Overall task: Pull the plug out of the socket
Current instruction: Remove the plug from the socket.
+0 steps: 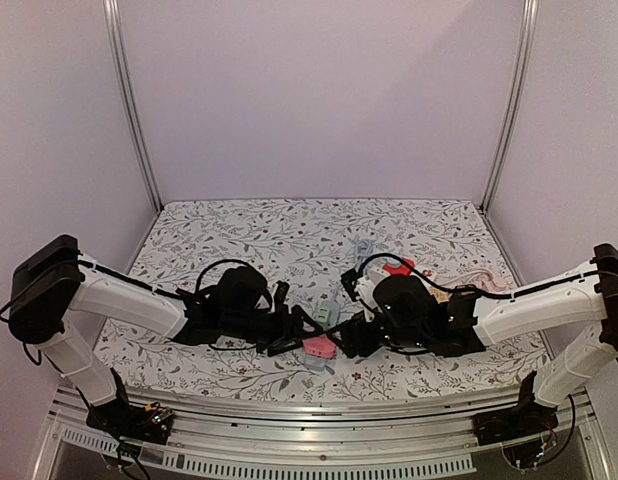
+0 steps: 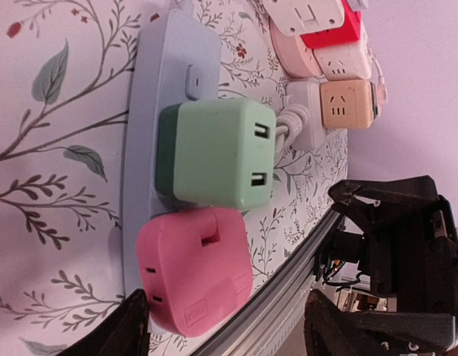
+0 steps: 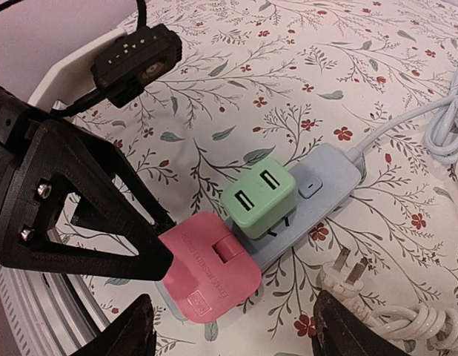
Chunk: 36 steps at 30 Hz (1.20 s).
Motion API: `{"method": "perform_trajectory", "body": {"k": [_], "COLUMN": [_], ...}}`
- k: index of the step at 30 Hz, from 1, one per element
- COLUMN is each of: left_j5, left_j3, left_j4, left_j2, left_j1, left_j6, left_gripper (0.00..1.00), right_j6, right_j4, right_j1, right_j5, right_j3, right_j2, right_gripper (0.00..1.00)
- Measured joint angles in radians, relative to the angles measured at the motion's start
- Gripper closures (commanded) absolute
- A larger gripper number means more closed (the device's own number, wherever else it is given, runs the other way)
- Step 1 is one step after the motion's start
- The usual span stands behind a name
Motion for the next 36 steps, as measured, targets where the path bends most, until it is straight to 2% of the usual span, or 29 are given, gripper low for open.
{"method": "perform_trajectory", "body": {"k": [20,27,36], "left_j5": [-0.021,-0.058,-0.035], "left_j3": [0.042,-0.035,-0.058], "left_j4": [0.003,0.001,0.068], "left_j2": [-0.012,-0.058,0.0], "left_j1": [0.0,0.0,0.0], "left_j6": [0.027,0.019,-0.006], "left_gripper": [0.31,0.27,0.27], "right_j6": [0.002,0.006,0.016], "right_j4": [0.002,0.002,0.002], "right_j1": [0.0,0.0,0.0], "right_j5": [0.0,0.002,0.003], "right_j3": [-0.034,-0.04,-0.04], "right_j2": [-0.025,-0.025,-0.025], "right_gripper": [0.29,0.29,0.29]}}
